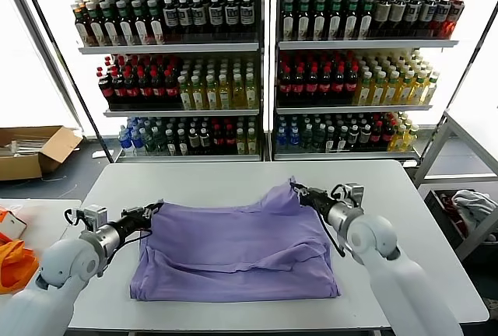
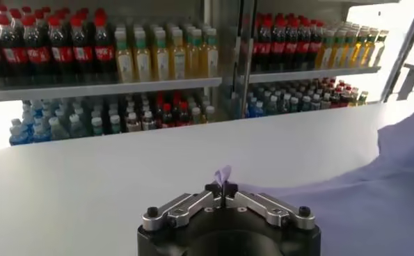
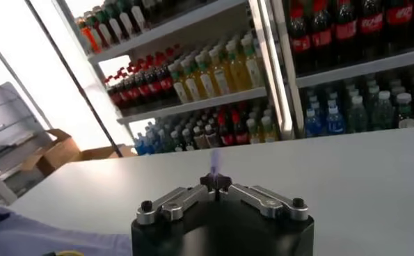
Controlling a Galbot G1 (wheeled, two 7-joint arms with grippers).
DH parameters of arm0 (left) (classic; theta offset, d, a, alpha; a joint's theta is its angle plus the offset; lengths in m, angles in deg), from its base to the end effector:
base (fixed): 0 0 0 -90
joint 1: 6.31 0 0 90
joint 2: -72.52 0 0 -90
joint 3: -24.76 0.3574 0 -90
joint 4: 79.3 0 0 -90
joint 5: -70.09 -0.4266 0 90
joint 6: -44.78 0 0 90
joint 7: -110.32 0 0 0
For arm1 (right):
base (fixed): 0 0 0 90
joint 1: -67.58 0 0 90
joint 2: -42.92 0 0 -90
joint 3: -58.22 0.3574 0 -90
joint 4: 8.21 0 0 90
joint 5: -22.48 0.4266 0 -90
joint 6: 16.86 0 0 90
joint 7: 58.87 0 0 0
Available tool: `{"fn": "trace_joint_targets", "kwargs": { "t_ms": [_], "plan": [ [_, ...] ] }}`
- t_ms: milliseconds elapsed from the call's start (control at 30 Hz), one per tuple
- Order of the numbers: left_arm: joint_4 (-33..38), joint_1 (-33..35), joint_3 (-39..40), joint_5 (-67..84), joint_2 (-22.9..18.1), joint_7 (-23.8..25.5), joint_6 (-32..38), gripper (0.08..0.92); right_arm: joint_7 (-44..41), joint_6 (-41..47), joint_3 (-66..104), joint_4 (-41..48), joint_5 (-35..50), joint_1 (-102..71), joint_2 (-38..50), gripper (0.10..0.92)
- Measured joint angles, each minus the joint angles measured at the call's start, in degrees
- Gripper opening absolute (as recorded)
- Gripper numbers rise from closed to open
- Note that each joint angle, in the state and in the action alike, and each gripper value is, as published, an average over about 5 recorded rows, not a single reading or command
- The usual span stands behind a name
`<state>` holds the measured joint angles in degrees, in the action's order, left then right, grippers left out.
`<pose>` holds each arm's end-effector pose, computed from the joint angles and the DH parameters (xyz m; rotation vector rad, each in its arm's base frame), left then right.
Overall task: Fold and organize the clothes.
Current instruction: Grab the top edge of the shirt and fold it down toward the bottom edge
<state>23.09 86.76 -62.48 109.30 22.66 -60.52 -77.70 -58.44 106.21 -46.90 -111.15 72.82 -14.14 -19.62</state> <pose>0.4040 0.1561 -0.2382 -0.4379 -2.6198 -0.0227 0.4379 -0.0245 -0.2216 0.6460 -2.6298 -0.3767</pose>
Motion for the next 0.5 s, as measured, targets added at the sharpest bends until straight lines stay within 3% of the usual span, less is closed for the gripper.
{"fn": "trace_joint_targets", "kwargs": {
  "t_ms": [500],
  "plan": [
    [14.1, 15.9, -10.1, -0.3, -1.0, -0.9, -0.1, 0.101, -1.2, -0.3, 12.9, -20.8, -2.2, -25.1, -0.4, 0.107]
  ]
}}
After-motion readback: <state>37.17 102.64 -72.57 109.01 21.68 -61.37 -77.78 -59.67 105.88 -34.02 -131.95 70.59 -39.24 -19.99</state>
